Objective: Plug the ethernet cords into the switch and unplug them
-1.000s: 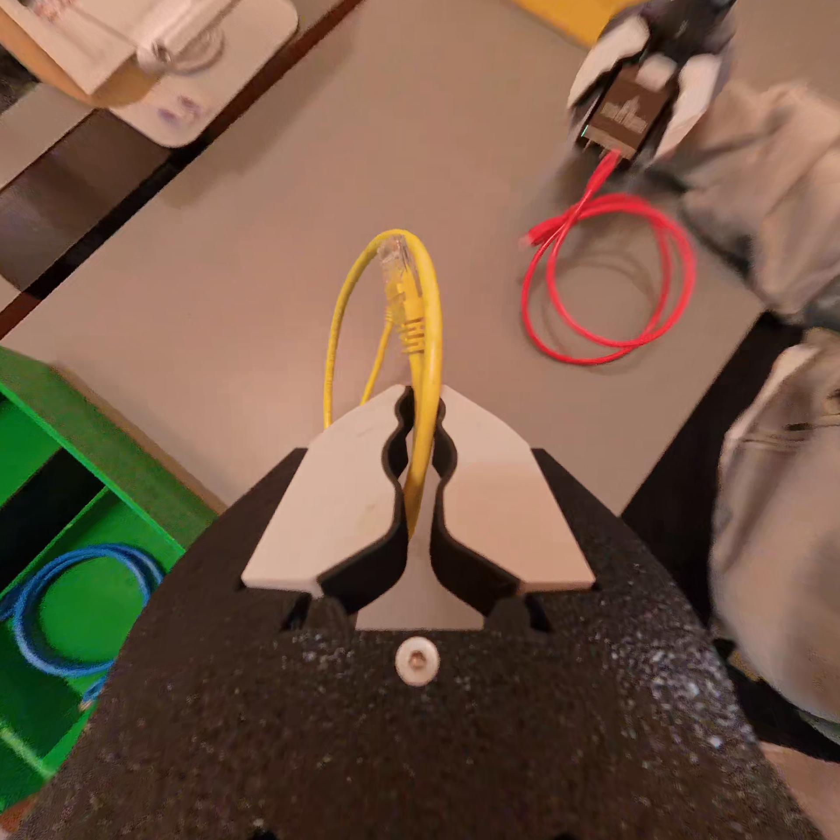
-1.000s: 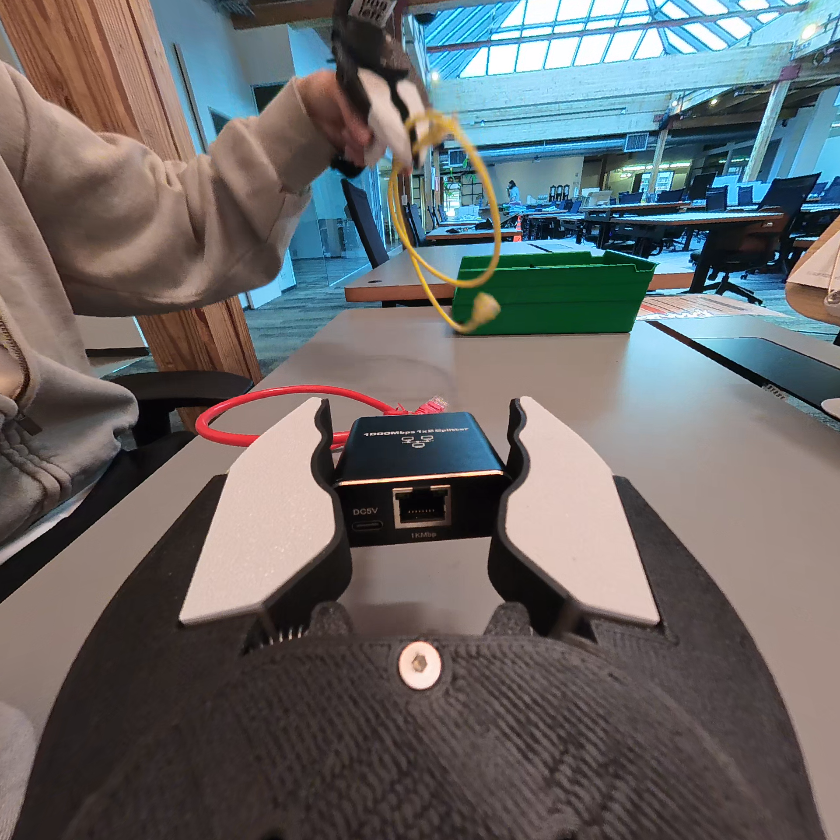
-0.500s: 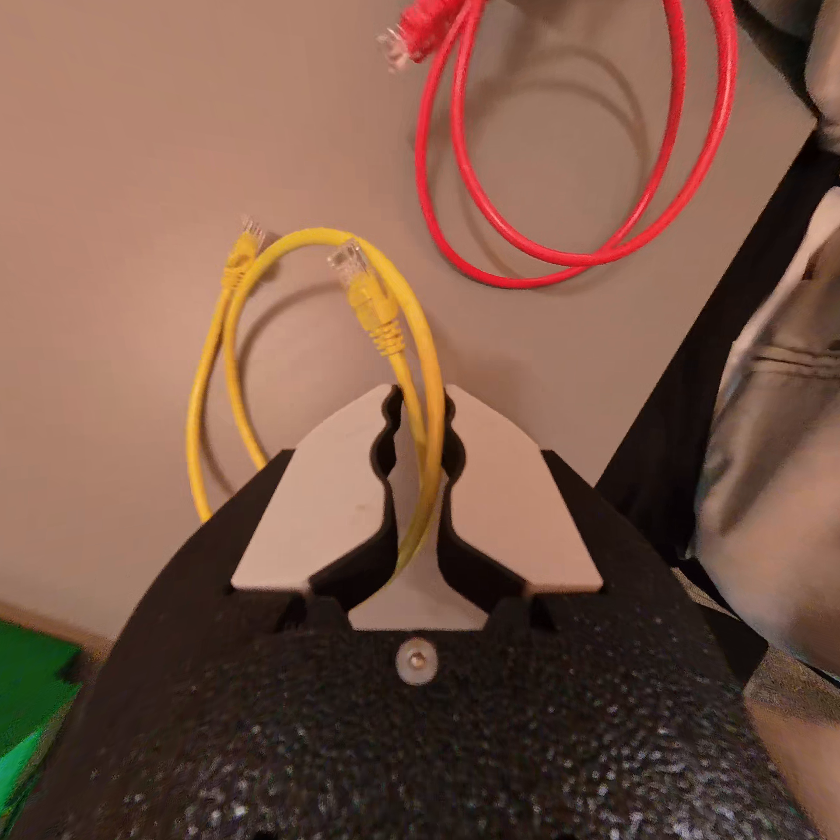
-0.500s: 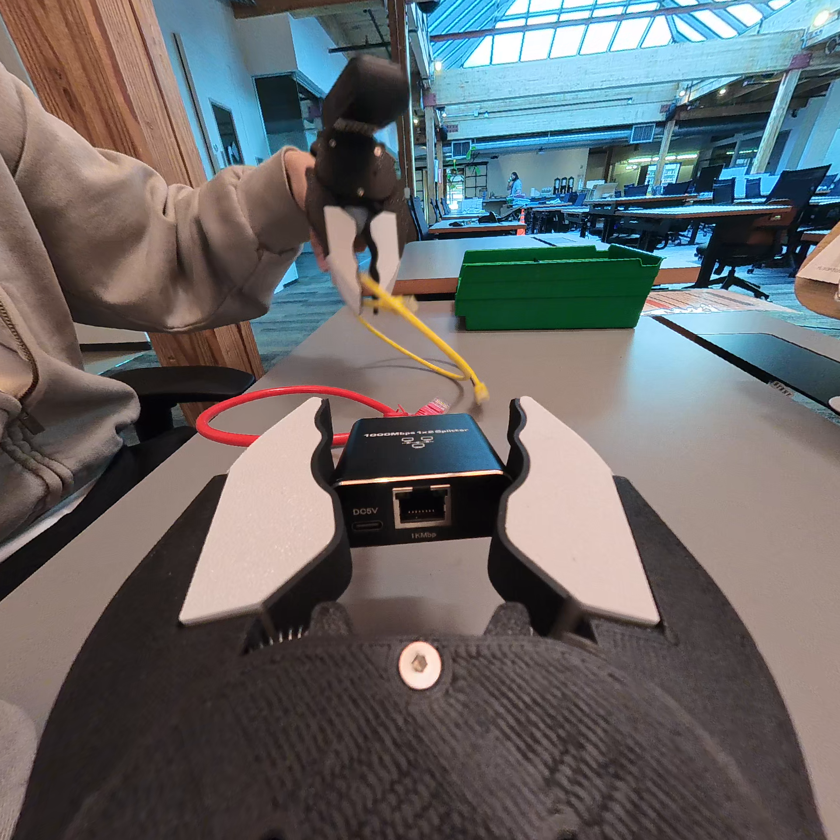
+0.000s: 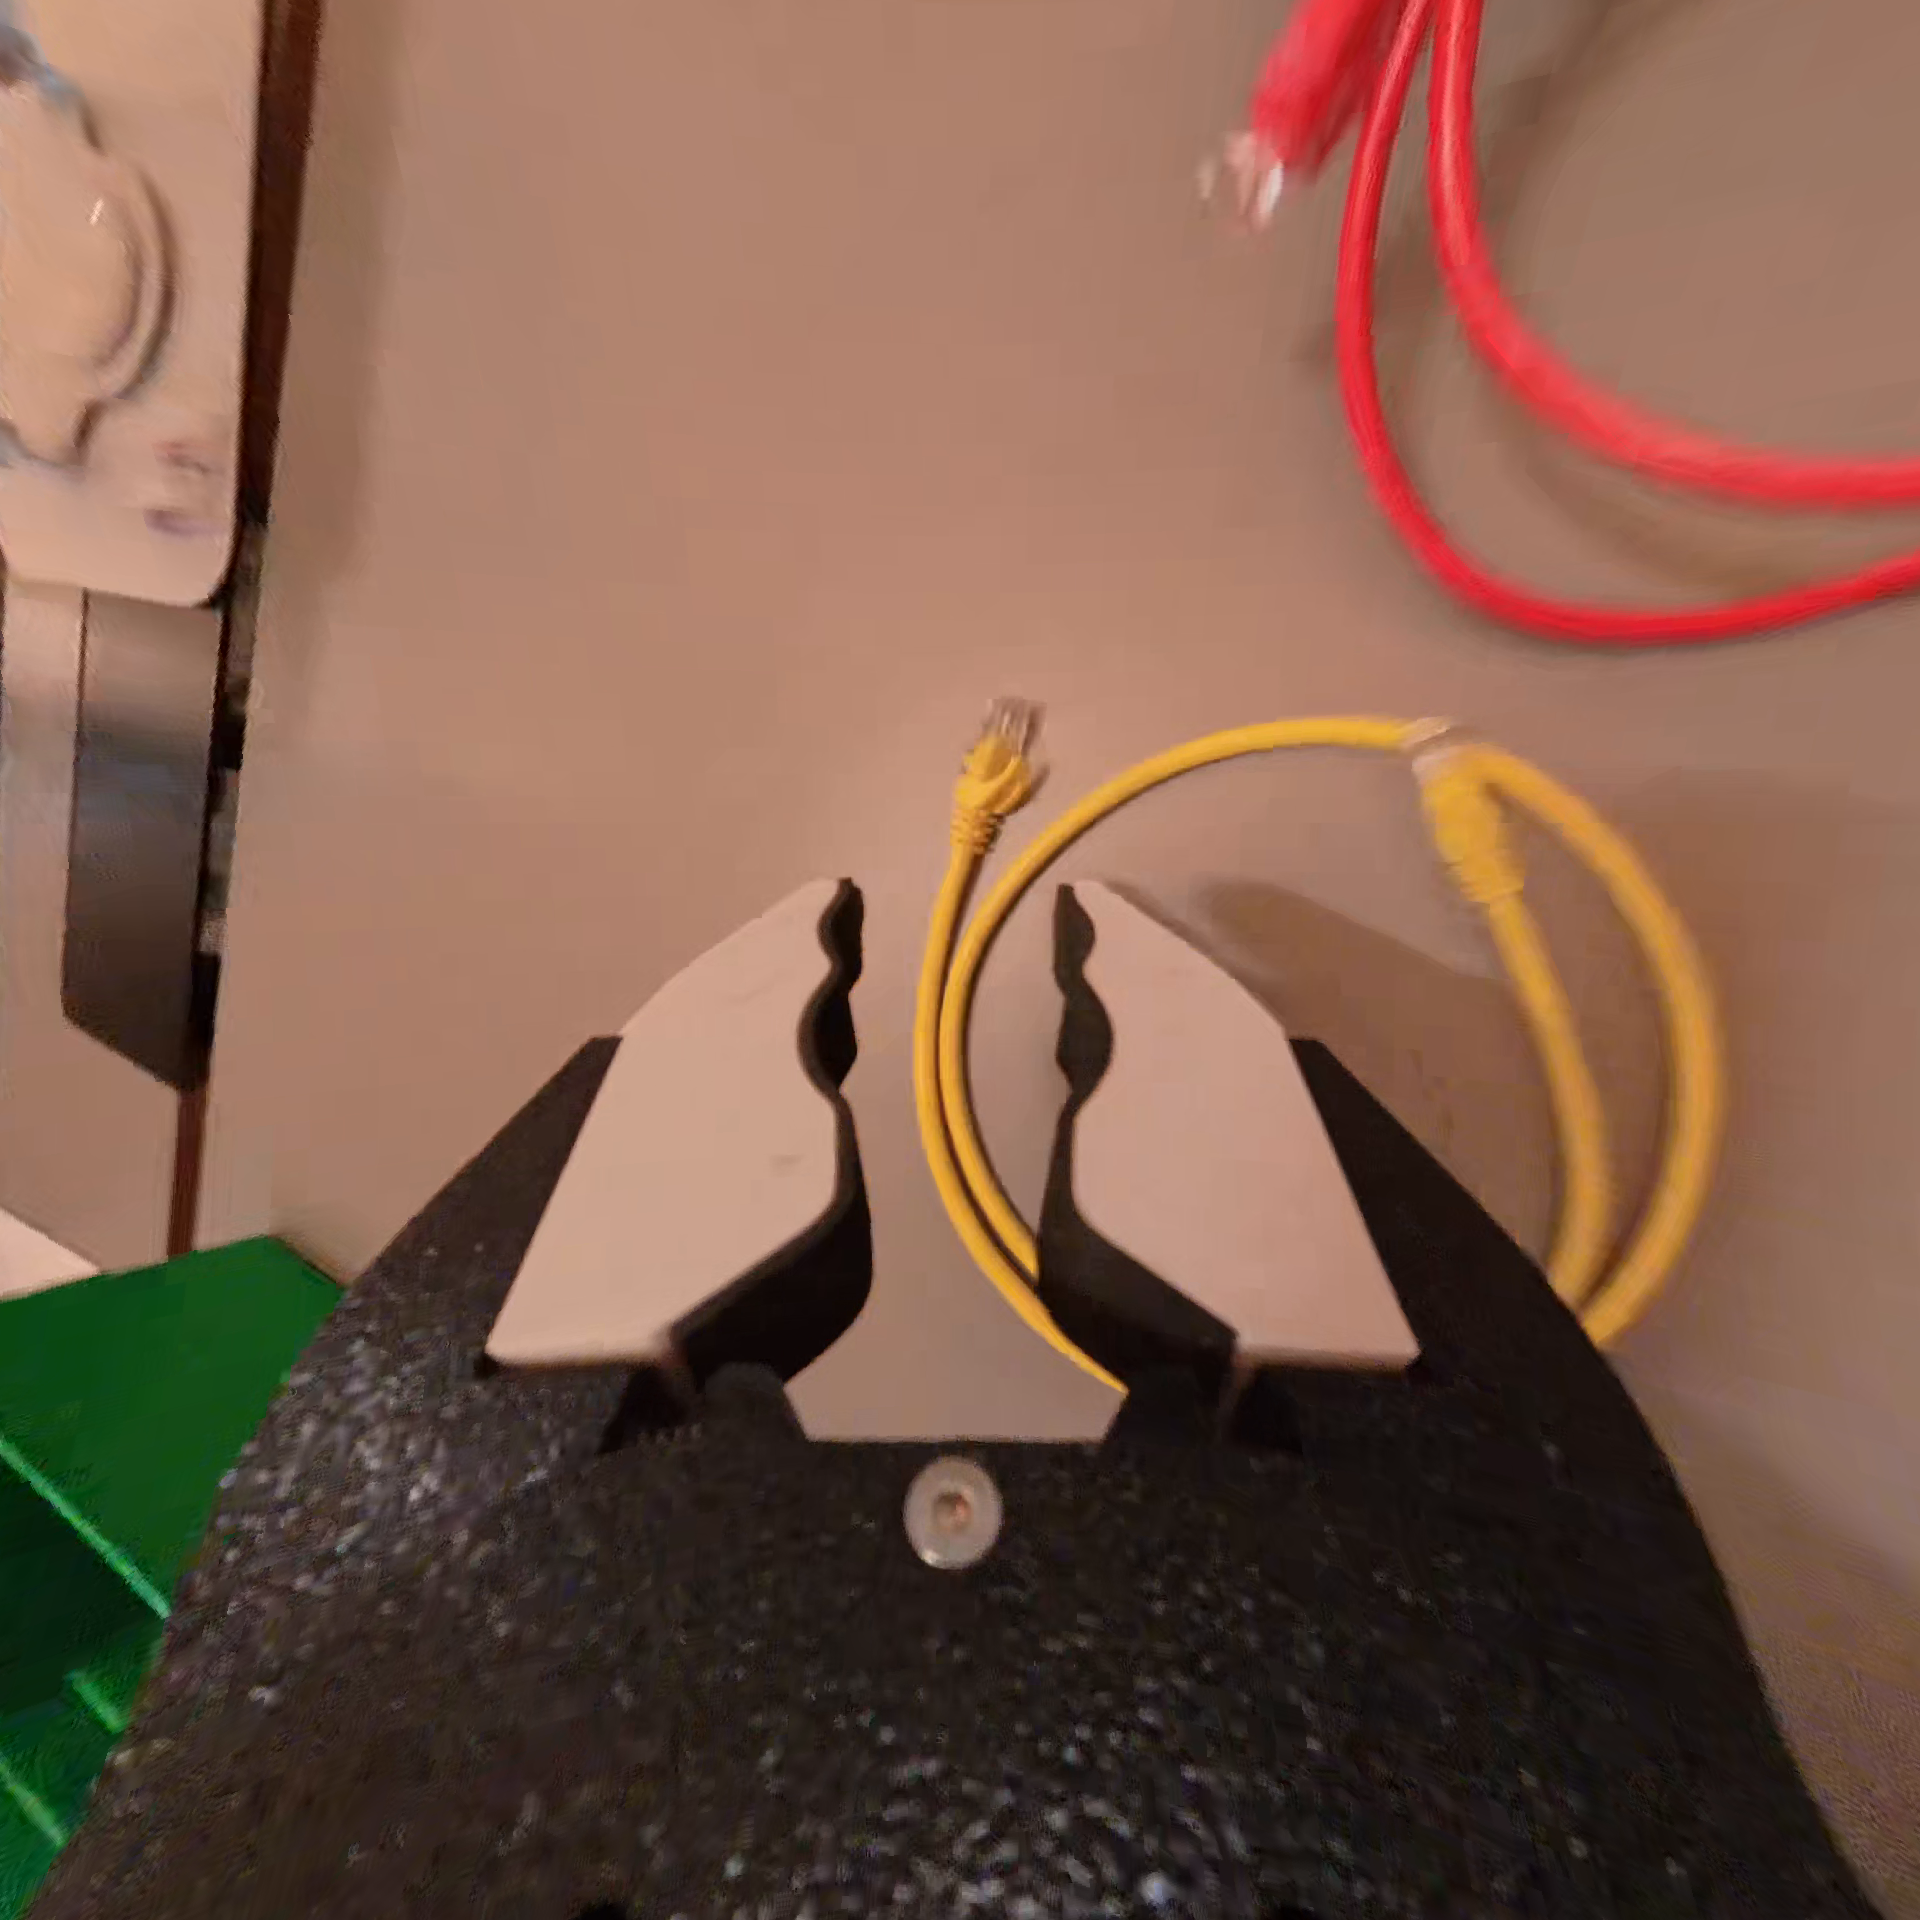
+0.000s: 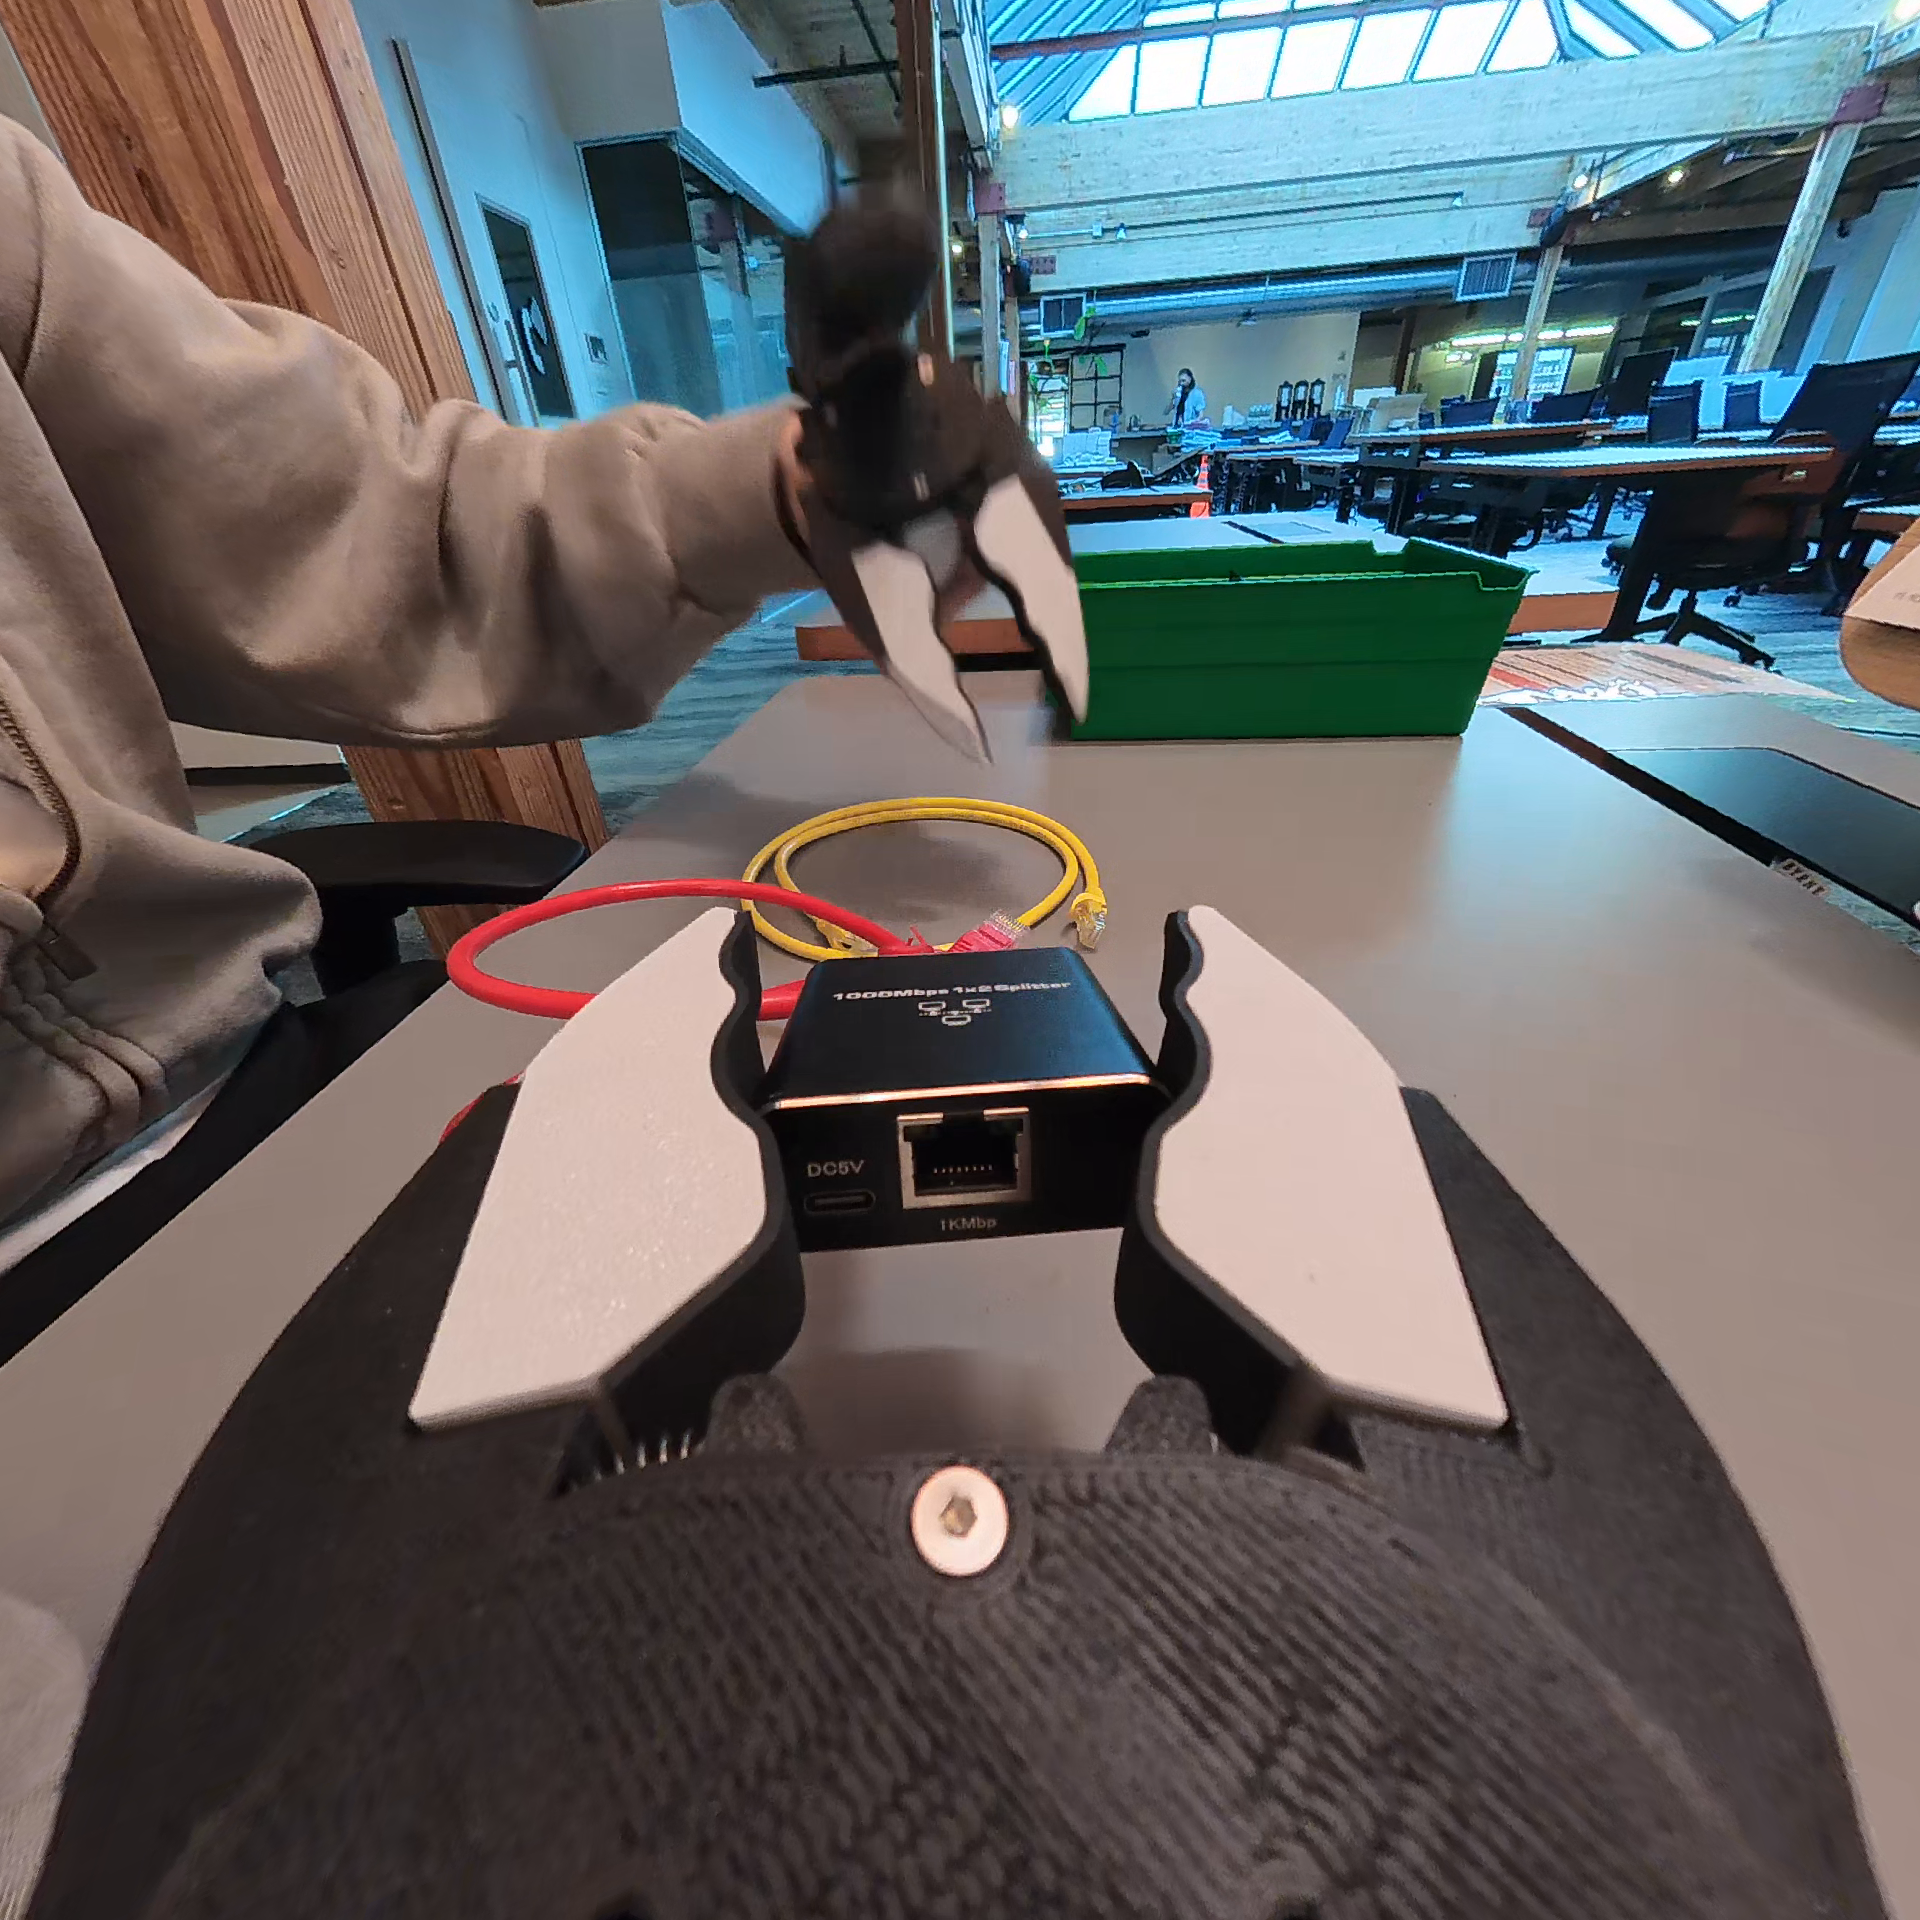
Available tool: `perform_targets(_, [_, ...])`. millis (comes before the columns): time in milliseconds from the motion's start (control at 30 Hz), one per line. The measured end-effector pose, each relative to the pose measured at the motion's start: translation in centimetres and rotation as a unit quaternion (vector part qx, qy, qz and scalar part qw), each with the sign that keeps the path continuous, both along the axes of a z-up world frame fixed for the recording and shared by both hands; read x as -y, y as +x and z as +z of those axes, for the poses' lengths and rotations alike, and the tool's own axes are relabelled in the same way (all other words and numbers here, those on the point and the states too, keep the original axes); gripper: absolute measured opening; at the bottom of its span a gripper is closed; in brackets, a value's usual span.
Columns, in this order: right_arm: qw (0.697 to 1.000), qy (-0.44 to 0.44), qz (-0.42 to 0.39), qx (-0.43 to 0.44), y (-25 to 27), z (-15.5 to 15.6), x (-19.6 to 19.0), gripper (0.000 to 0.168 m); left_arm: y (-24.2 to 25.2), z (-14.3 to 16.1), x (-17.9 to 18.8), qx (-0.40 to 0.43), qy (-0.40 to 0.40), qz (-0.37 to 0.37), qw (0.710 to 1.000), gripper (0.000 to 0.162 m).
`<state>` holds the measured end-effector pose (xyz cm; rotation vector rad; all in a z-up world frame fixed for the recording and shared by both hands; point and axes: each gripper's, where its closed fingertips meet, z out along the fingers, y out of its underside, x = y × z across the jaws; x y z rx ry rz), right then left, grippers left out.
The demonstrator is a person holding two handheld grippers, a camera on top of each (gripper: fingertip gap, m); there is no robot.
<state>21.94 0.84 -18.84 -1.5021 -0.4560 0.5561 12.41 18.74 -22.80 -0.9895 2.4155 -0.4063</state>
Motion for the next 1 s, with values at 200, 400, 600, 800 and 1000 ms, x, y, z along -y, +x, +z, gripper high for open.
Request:
perform_targets(200, [1.0,-0.003,0.001,0.002,-0.1,-0.1,0.0,0.075,0.0,-5.7,-1.5,-0.045,0.026,-0.027,0.998,0.04])
perform_targets(400, [1.0,-0.009,0.004,0.003,-0.1,-0.2,-0.1,0.075,1.2,-6.9,-2.0,-0.075,-0.053,0.013,0.996,0.027])
perform_targets(600, [1.0,-0.009,0.005,0.001,-0.1,-0.2,-0.1,0.075,2.2,-7.1,-0.9,-0.085,-0.085,0.007,0.993,0.015])
perform_targets(800, [1.0,-0.008,0.006,-0.001,-0.1,-0.1,-0.1,0.075,0.6,-7.0,0.7,-0.202,-0.21,0.063,0.954,0.011])
perform_targets(1000, [1.0,-0.007,0.007,0.0,-0.2,-0.1,-0.1,0.075,-2.0,-6.6,3.2,-0.323,-0.355,0.062,0.875,0.007])
